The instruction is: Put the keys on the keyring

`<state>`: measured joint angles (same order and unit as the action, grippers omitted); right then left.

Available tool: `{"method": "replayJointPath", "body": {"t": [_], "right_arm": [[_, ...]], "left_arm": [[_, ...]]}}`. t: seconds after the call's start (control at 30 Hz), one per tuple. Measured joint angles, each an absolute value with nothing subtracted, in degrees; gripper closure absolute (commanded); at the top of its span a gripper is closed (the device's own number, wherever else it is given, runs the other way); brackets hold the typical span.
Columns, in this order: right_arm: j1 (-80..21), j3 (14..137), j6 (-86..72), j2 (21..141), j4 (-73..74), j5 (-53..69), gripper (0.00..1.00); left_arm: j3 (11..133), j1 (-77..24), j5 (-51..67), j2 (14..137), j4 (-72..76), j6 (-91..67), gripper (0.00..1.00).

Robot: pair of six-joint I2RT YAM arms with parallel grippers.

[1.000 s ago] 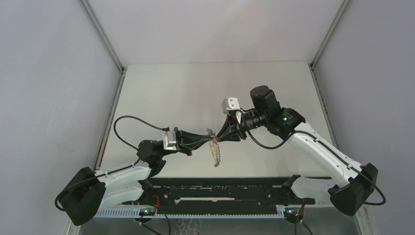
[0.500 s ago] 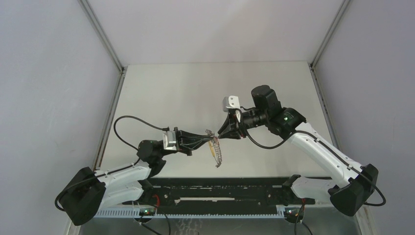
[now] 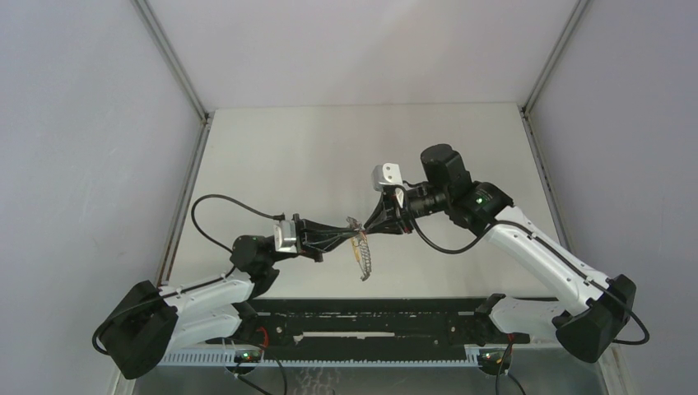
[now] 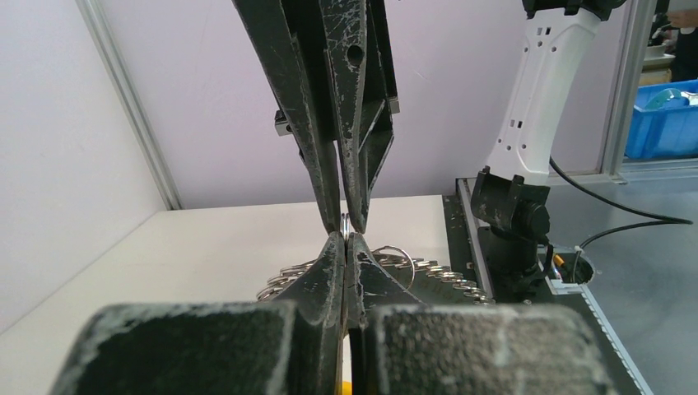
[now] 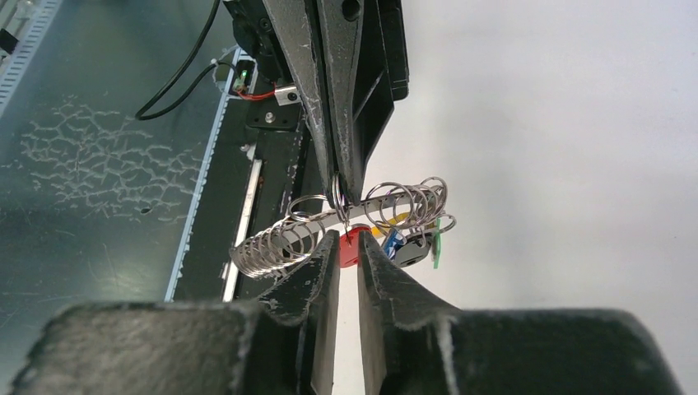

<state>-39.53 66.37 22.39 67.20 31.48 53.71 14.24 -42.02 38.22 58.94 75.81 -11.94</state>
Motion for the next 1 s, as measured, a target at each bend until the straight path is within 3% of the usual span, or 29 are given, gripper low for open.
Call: {"method": "replayJointPath", "body": {"t": [0.23,1.0], "right_arm": [[-39.53,66.37,22.63,68.14,31.4,54.35,1.0],[-39.81,66.37,23.0,71.24,32.25,55.77,1.0]], "left_arm": [[14.24,-42.02,38.46,58.81,75.81,-12.01,1.0],[14.44,-41.98,39.29,58.06,75.85,-12.03,1.0]]}}
